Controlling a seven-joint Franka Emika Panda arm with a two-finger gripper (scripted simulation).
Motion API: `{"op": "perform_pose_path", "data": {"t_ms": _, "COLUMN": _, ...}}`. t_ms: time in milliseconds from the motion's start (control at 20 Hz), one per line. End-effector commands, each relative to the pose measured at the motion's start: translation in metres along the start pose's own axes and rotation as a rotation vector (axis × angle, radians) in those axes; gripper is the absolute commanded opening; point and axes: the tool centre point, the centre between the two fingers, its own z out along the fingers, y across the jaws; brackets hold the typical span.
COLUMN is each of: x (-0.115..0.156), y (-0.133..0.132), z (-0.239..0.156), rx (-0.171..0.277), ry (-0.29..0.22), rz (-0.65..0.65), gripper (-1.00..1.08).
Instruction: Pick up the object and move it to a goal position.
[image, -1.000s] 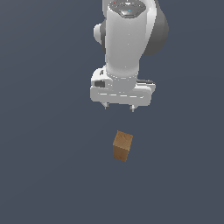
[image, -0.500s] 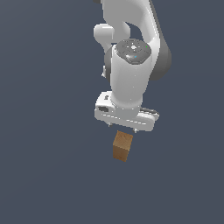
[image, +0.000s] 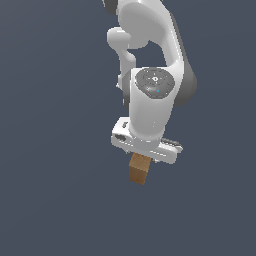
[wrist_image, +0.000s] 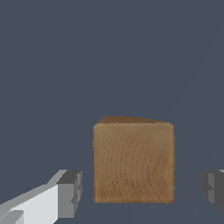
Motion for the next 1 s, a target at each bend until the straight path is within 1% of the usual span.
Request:
{"op": "perform_pose_path", "data": {"t_ms": 0, "x": 0.002, "y": -0.001, "z": 0.002, "rx": 0.000, "ry": 0.001, "rz": 0.007, "gripper": 1.00}}
{"op": "perform_pose_path", "data": {"t_ms": 300, "x": 0.001, "y": -0.001, "z": 0.008, "rx": 0.000, "ry": 0.000, "rz": 0.005, "gripper": 1.00}}
{"op": "perform_pose_path", "data": {"t_ms": 700, "x": 0.000, "y": -0.001, "z": 0.046, "rx": 0.000, "ry": 0.000, "rz": 0.007, "gripper": 1.00}}
{"op": "perform_pose_path", "data": {"t_ms": 950, "x": 0.001, "y": -0.001, "z": 0.054, "rx": 0.000, "ry": 0.001, "rz": 0.007, "gripper": 1.00}}
